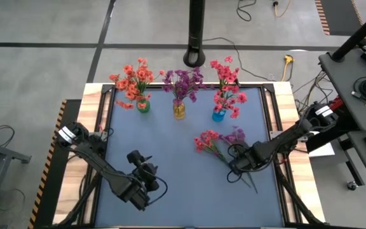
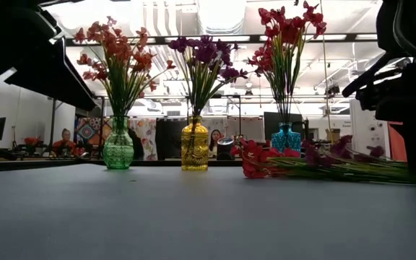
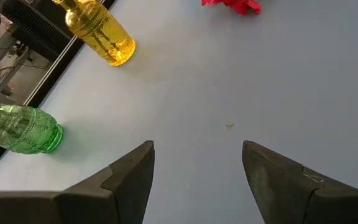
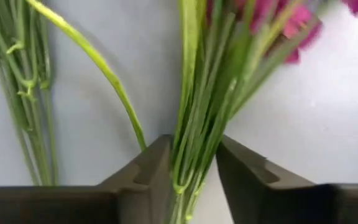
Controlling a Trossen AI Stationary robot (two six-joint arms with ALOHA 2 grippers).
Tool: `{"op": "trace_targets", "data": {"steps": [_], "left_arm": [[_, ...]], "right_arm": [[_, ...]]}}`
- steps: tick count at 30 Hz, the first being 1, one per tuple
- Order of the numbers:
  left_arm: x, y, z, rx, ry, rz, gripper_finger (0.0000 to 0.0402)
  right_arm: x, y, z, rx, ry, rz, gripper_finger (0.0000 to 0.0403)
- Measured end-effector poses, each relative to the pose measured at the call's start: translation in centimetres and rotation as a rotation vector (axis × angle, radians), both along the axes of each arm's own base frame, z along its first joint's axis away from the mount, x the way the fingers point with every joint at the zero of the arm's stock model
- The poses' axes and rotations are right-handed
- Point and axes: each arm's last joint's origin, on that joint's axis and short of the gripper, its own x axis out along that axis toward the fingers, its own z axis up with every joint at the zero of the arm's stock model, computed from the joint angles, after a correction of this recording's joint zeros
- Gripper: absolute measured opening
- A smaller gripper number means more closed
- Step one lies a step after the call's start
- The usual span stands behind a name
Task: Sort flowers into vase by color
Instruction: Put the violet flowers into the yellow vase
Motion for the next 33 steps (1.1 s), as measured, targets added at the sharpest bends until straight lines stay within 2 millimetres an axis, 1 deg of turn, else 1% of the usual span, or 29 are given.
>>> {"op": "trace_targets", "data": {"steps": [4,7,10,13,18,24,28,33], "left_arm": [[0.0,0.1,0.0,0.001,-0.006,0.004,0.0226],[0.1,0.0,0.1,0.004,-0.014,0.003,0.0226],[0.1,0.0,0.2,0.002,-0.02,0.002,0.0226],[0.2,-0.1,0.2,0.0,-0.022,0.001,0.0226],[0.4,0.1,0.2,-0.008,-0.031,0.008,0.0226],[1.1,0.3,0.1,-0.017,-0.042,0.001,0.0226],[1.7,0.3,0.1,-0.027,-0.056,-0.013,0.0226],[1.8,0.3,0.1,-0.021,-0.06,-0.017,0.0225]], "right_arm": [[0.0,0.0,0.0,-0.007,0.0,-0.007,0.0081],[0.0,0.0,0.0,-0.002,0.0,-0.008,0.0056],[-0.1,0.0,0.4,0.024,-0.012,-0.008,0.004],[-0.3,-0.1,1.3,0.046,-0.05,-0.007,0.0035],[-0.4,-0.2,4.0,0.07,-0.158,0.024,0.0036],[-0.3,-0.5,7.8,-0.016,-0.355,0.101,0.0034],[0.0,-0.4,10.1,-0.056,-0.451,0.213,0.0034],[1.3,0.7,12.5,-0.057,-0.648,0.409,0.0034]]}}
